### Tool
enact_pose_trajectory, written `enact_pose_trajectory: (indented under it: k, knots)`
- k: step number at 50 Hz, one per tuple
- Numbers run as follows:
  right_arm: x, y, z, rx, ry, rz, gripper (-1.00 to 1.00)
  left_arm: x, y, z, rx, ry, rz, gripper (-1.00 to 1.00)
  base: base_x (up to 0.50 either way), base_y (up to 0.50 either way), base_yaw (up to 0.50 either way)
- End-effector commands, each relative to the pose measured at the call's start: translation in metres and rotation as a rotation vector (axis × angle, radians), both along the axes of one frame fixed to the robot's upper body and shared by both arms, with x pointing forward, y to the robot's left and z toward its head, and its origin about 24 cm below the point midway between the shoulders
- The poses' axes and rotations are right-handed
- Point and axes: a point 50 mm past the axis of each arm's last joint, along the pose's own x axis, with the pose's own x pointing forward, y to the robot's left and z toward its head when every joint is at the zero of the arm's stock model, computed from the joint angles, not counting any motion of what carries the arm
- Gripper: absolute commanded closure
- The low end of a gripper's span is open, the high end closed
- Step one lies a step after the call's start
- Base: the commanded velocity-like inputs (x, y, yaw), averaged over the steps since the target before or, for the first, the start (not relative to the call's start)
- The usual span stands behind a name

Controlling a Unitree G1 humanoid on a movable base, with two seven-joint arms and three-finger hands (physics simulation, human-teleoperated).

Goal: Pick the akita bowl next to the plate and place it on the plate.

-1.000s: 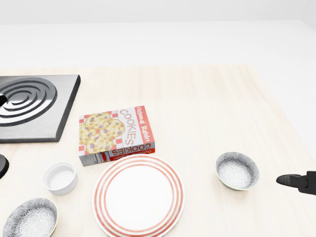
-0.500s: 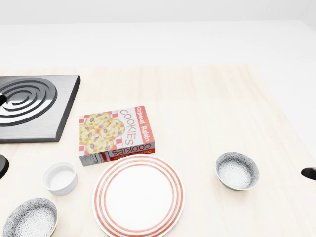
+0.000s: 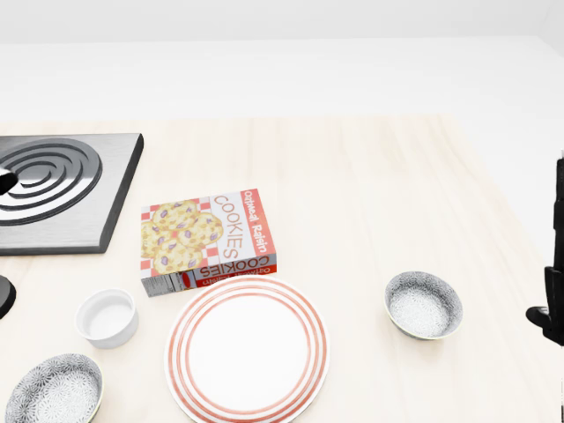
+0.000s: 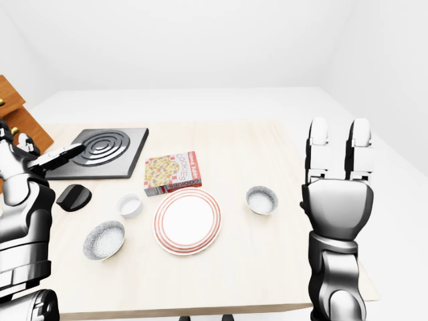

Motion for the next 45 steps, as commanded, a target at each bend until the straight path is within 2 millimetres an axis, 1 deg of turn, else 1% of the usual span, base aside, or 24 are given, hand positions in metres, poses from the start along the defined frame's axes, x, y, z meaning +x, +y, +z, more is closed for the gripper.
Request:
enact_pose_trajectory:
  k: [1,5,10,12,19,20,22,23,34,36,41,45]
  knots:
    - [0.002,0.010,-0.015,-0.044,-0.019,0.018,-1.00,0.002,0.000,-0.004,-0.002,0.015,-0.003,-1.00,0.00,0.00,0.00]
    - [0.002,0.014,-0.021,-0.065,-0.018,0.029,-1.00,0.001,-0.001,-0.002,0.000,0.007,-0.002,-1.00,0.00,0.00,0.00]
    - [0.003,0.014,-0.023,-0.064,-0.020,0.037,-1.00,0.001,-0.001,-0.003,-0.001,0.011,-0.003,-1.00,0.00,0.00,0.00]
    - [0.005,0.014,-0.028,-0.082,-0.015,0.039,-1.00,0.001,-0.001,-0.002,-0.001,0.009,-0.004,-1.00,0.00,0.00,0.00]
    - [0.002,0.016,-0.035,-0.095,-0.005,0.046,-1.00,0.001,-0.001,-0.004,-0.002,0.015,-0.004,-1.00,0.00,0.00,0.00]
    - [0.001,0.016,-0.042,-0.102,0.020,0.046,-1.00,0.000,-0.002,0.000,0.003,-0.001,-0.003,-1.00,0.00,0.00,0.00]
    - [0.000,0.015,-0.045,-0.107,0.038,0.044,-1.00,0.001,-0.001,-0.003,-0.001,0.014,-0.004,-1.00,0.00,0.00,0.00]
    - [0.001,0.014,-0.049,-0.121,0.058,0.037,-1.00,0.000,-0.001,-0.001,0.002,0.002,-0.003,-1.00,0.00,0.00,0.00]
    - [-0.003,0.011,-0.061,-0.181,0.129,0.023,-1.00,0.001,-0.001,-0.002,0.000,0.008,-0.003,-1.00,0.00,0.00,0.00]
    - [-0.003,0.009,-0.067,-0.208,0.164,0.015,-1.00,0.001,-0.001,-0.003,-0.002,0.013,-0.003,-1.00,0.00,0.00,0.00]
    - [-0.009,0.006,-0.069,-0.237,0.186,0.001,-1.00,0.000,-0.001,-0.002,-0.003,0.007,-0.003,-1.00,0.00,0.00,0.00]
    - [-0.009,0.005,-0.072,-0.255,0.203,-0.007,-1.00,0.000,-0.001,-0.002,-0.003,0.004,-0.003,-1.00,0.00,0.00,0.00]
